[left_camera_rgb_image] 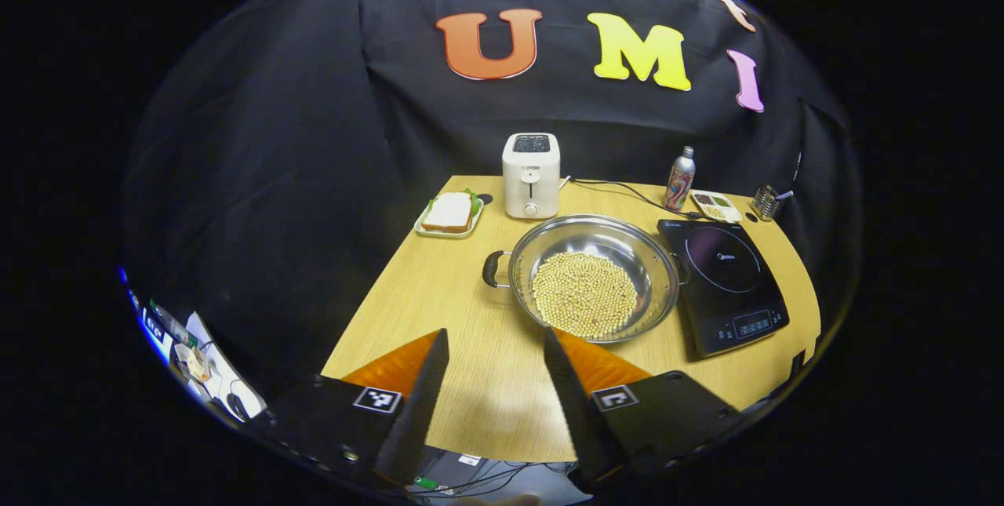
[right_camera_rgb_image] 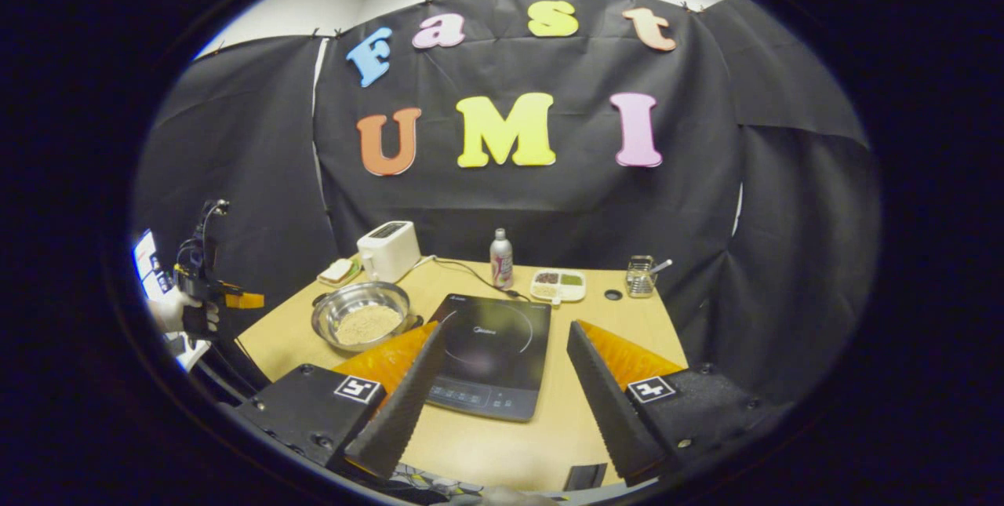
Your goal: First push the handle of the pot to place it horizontally, then grasp the pot with both hands and set it on the induction cooktop.
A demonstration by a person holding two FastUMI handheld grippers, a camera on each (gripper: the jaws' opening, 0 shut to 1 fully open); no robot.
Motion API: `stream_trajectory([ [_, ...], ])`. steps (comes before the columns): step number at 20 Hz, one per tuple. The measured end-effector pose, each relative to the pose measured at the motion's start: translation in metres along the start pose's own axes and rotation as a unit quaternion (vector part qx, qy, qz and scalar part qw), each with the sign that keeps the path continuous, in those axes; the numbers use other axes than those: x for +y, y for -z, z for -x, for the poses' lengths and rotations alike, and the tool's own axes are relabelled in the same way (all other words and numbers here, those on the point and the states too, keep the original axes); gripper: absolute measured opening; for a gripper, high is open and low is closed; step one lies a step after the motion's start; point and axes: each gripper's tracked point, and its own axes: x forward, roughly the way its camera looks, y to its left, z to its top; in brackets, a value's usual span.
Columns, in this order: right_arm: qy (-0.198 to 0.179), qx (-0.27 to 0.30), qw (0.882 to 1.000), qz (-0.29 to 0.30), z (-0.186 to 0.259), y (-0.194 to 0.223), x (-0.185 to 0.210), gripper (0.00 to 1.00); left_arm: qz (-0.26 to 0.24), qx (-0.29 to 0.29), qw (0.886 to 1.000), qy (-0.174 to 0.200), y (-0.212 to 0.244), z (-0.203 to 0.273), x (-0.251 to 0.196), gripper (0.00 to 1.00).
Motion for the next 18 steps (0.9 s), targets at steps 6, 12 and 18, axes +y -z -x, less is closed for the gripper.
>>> stream_trajectory([
  [6,-0.047,0.064,0.997,-0.004,-0.080,0.018,0.068,0.98,-0.001,-0.009,1.000,0.001,-0.027,-0.051,0.009,0.97],
  [12,-0.070,0.152,0.985,-0.031,-0.197,0.048,0.146,0.97,-0.044,0.009,0.997,0.060,-0.043,-0.143,0.002,0.97],
  [18,-0.053,0.244,0.968,-0.038,-0.283,0.099,0.173,0.96,-0.038,0.055,0.994,0.087,-0.035,-0.220,-0.010,0.97],
])
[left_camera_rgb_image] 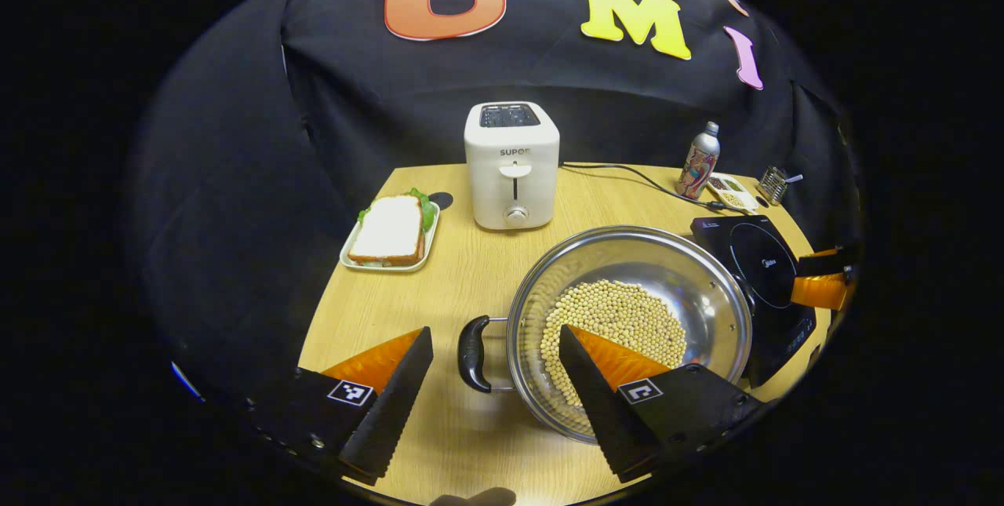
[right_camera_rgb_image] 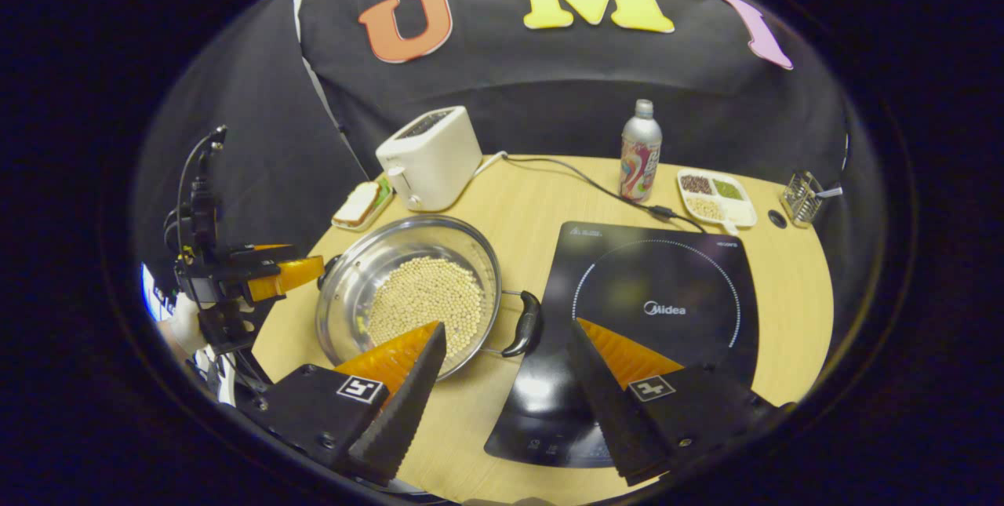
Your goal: First push the handle of the pot to place it horizontally, then grasp the pot with both hands and set it on the induction cooktop.
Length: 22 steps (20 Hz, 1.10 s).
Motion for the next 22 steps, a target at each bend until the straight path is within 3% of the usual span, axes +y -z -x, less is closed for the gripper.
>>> stream_trajectory([
  [6,0.026,0.057,0.998,-0.007,-0.050,0.008,0.001,0.90,0.005,0.037,0.999,0.016,0.015,-0.038,-0.008,0.97],
  [8,0.039,0.071,0.997,-0.011,-0.059,0.011,0.000,0.95,0.001,0.046,0.999,0.018,0.019,-0.046,-0.011,0.97],
  [9,0.038,0.078,0.996,-0.015,-0.064,0.013,0.003,0.89,-0.001,0.048,0.999,0.018,0.019,-0.049,-0.012,0.98],
  [10,0.038,0.086,0.995,-0.019,-0.067,0.015,0.006,0.89,-0.001,0.050,0.999,0.019,0.020,-0.051,-0.012,0.97],
  [13,0.069,0.091,0.993,-0.009,-0.073,0.012,0.001,0.86,-0.002,0.063,0.998,0.021,0.026,-0.057,-0.014,0.99],
  [14,0.080,0.101,0.992,-0.008,-0.074,0.015,-0.001,0.89,0.000,0.067,0.998,0.021,0.027,-0.060,-0.013,0.99],
  [15,0.091,0.102,0.991,-0.006,-0.073,0.013,-0.002,0.77,0.000,0.074,0.997,0.020,0.030,-0.062,-0.014,0.90],
  [16,0.102,0.107,0.989,-0.005,-0.075,0.015,-0.001,0.83,-0.001,0.079,0.997,0.020,0.033,-0.064,-0.014,0.99],
  [17,0.113,0.114,0.987,-0.001,-0.076,0.016,-0.004,0.82,-0.004,0.084,0.996,0.015,0.034,-0.065,-0.012,0.98],
  [20,0.125,0.118,0.985,-0.008,-0.077,0.014,-0.005,0.70,-0.002,0.106,0.994,0.000,0.041,-0.072,-0.003,0.88],
  [21,0.124,0.119,0.985,-0.009,-0.078,0.016,-0.006,0.71,0.003,0.108,0.994,0.006,0.041,-0.073,-0.004,0.85],
  [22,0.123,0.117,0.985,-0.011,-0.074,0.013,-0.006,0.67,0.009,0.114,0.993,0.011,0.043,-0.071,-0.004,0.78],
])
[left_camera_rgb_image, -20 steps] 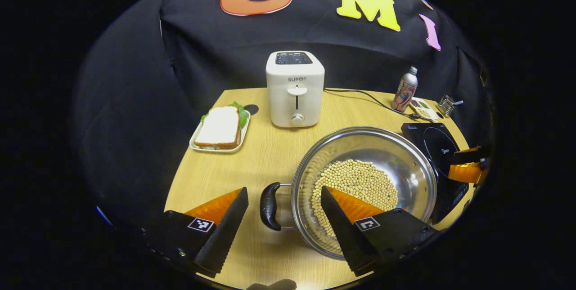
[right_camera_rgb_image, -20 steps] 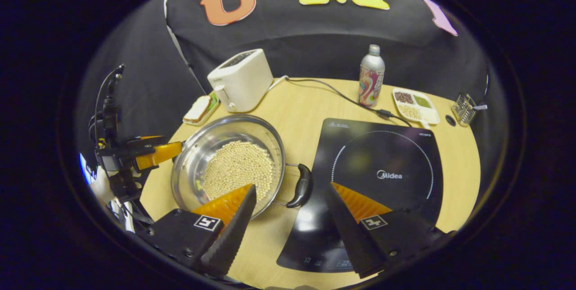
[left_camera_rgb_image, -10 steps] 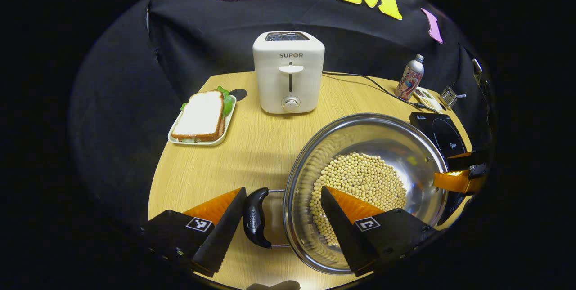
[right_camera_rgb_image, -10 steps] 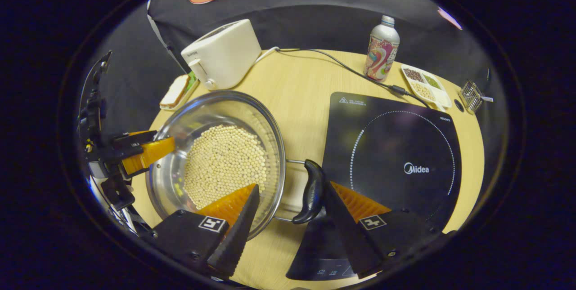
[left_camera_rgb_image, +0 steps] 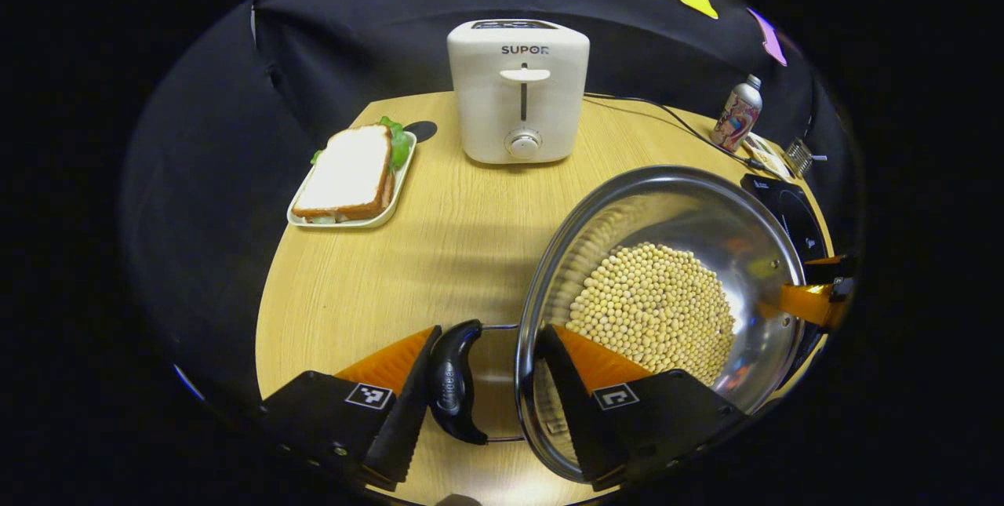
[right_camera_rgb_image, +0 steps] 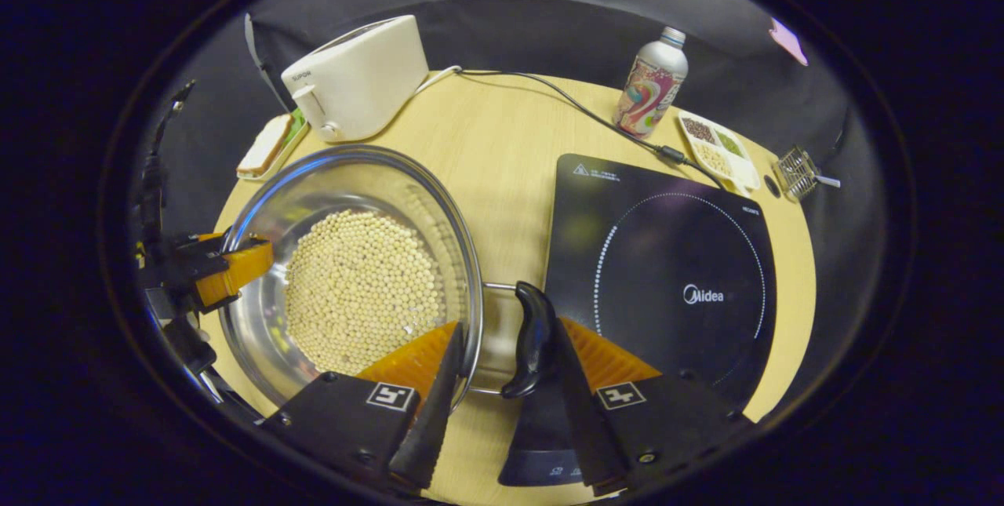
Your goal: First push the handle of the pot to place it horizontally, then grasp the pot with both hands and set it on the induction cooktop.
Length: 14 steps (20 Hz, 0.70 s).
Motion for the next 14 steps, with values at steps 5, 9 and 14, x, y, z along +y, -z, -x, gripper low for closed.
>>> stream_trajectory([
  [5,-0.007,-0.005,1.000,-0.007,-0.001,0.000,0.000,0.65,0.014,0.032,0.999,0.022,0.006,0.005,-0.003,0.60],
  [9,-0.019,-0.014,1.000,-0.017,-0.002,-0.001,0.000,0.58,0.013,0.027,0.999,0.024,0.006,0.011,-0.003,0.66],
  [14,-0.037,-0.040,0.998,-0.025,0.006,0.000,0.003,0.59,0.001,-0.002,1.000,0.016,-0.001,0.024,0.001,0.66],
])
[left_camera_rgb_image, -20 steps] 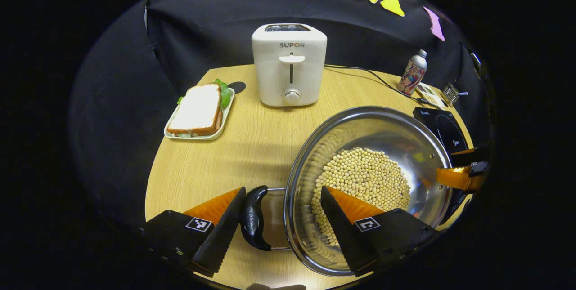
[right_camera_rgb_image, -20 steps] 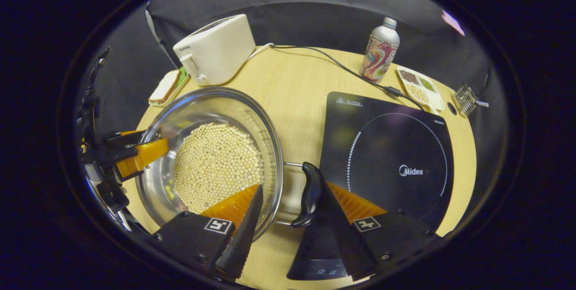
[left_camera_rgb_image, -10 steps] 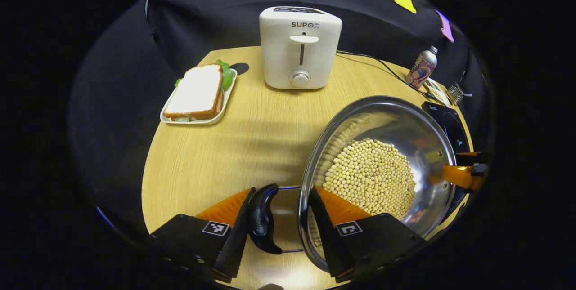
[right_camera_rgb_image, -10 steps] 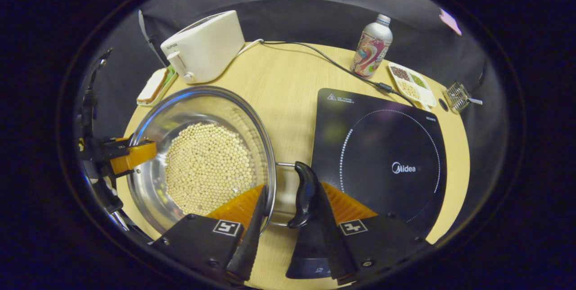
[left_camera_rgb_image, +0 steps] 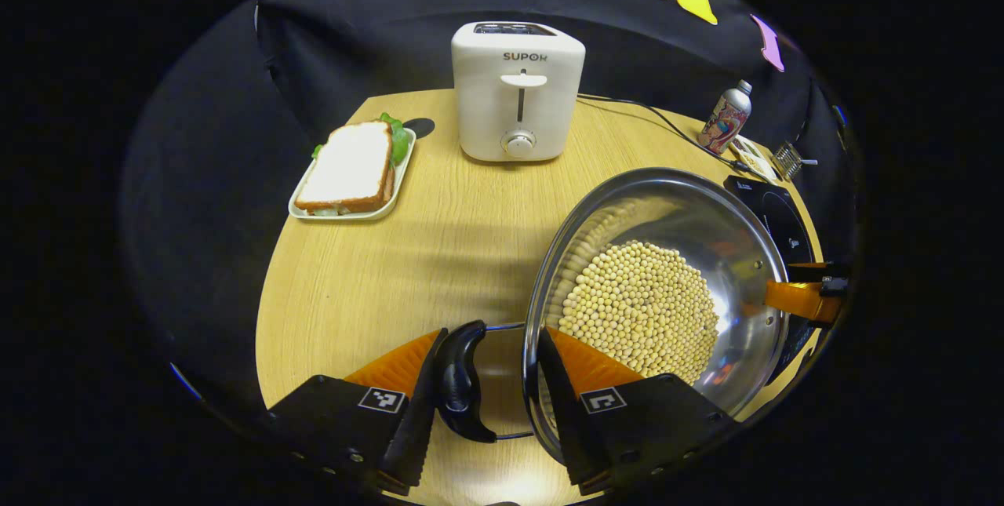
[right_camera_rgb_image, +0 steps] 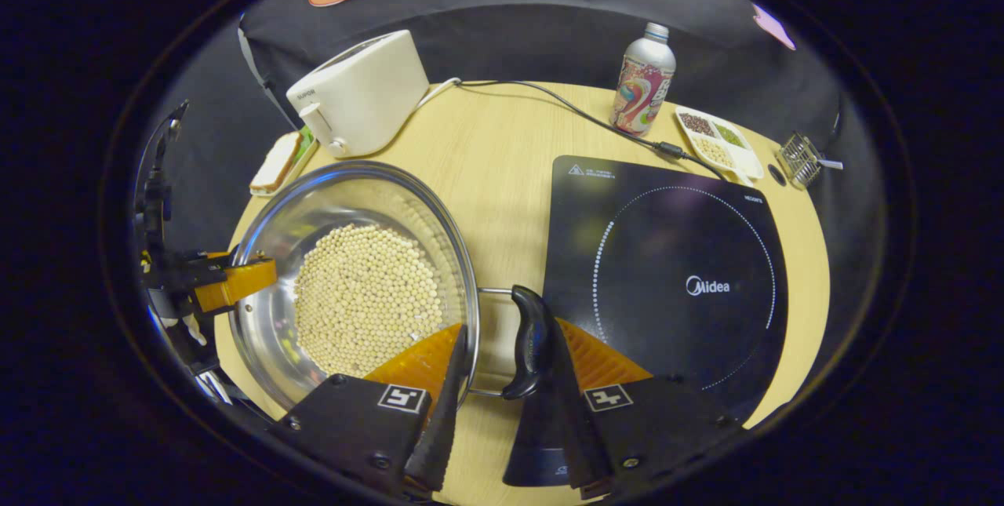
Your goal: First push the handle of the pot to place it horizontally, then grasp the pot with both hands and set it on the induction cooktop.
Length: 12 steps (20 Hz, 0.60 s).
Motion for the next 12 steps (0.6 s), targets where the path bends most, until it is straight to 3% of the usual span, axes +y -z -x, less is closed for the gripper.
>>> stream_trajectory([
  [12,-0.002,-0.048,0.999,0.014,0.038,-0.015,-0.011,0.59,-0.001,-0.030,1.000,0.003,-0.015,0.033,-0.016,0.66],
])
